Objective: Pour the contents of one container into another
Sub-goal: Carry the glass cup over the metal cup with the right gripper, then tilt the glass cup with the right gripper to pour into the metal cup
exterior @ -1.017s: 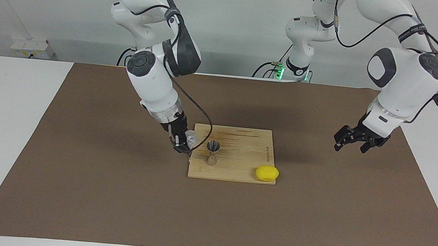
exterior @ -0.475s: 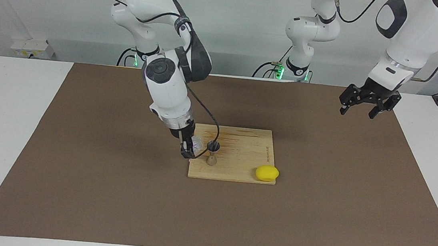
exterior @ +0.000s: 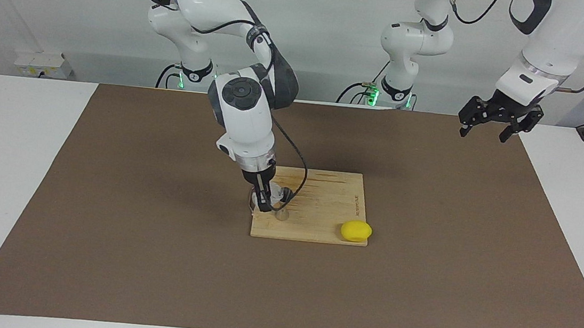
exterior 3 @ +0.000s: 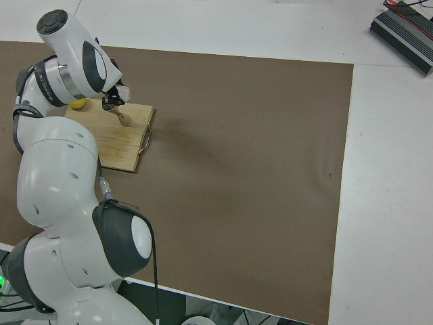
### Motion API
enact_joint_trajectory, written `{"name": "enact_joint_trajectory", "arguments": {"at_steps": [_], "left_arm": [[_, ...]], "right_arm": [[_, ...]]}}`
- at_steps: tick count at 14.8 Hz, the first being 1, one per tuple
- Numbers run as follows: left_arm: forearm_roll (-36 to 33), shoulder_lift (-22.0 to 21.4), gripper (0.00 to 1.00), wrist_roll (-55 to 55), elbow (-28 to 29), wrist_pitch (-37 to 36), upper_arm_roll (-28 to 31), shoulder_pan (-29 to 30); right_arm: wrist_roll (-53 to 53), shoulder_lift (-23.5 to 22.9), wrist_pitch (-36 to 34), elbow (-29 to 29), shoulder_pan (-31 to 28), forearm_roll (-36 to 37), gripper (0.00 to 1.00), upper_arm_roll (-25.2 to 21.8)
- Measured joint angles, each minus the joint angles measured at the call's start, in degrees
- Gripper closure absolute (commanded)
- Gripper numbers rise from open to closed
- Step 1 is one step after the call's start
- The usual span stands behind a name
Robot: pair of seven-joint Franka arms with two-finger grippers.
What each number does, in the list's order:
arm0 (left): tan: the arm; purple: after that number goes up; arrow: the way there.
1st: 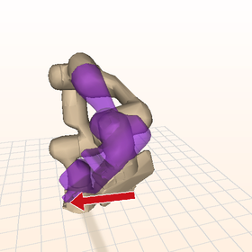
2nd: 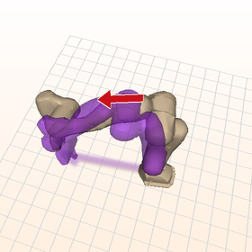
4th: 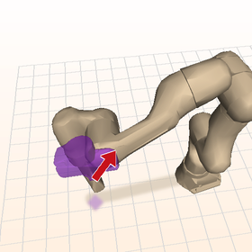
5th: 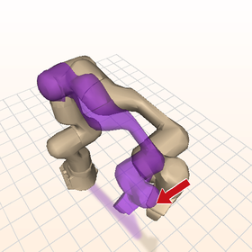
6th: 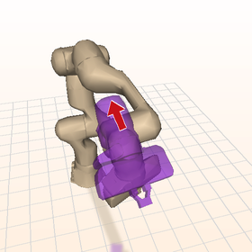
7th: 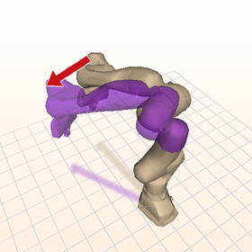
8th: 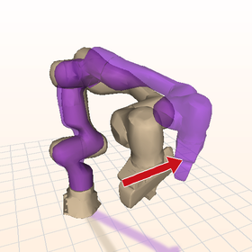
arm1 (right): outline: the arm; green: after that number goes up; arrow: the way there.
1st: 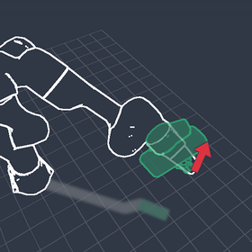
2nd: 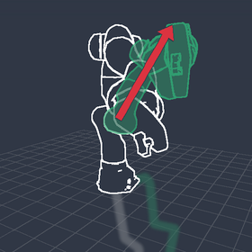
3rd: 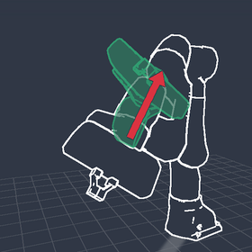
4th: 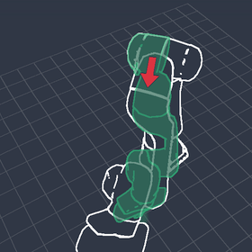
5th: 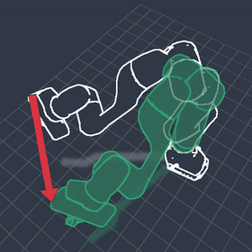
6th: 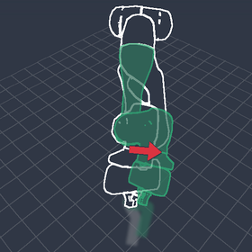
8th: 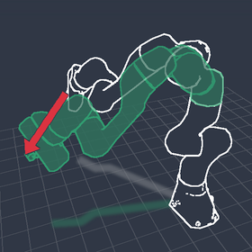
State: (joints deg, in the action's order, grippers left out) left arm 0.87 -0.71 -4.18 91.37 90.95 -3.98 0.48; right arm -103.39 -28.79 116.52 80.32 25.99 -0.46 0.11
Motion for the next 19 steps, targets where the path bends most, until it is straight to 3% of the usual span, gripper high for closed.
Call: {"name": "enact_joint_trajectory", "arguments": {"at_steps": [11, 19], "left_arm": [[0.1, 0.0, 0.0, 0.0, 0.0, 0.0, 0.0, 0.0], [0.1, 0.0, 0.0, 0.0, 0.0, 0.0, 0.0, 0.0]], "right_arm": [[0.0, -0.2, -1.3, 0.2, 2.4, 8.4, 0.67, 0.1], [0.0, -0.2, -1.8, 0.5, 2.7, 10.0, 0.67, 0.1]]}}
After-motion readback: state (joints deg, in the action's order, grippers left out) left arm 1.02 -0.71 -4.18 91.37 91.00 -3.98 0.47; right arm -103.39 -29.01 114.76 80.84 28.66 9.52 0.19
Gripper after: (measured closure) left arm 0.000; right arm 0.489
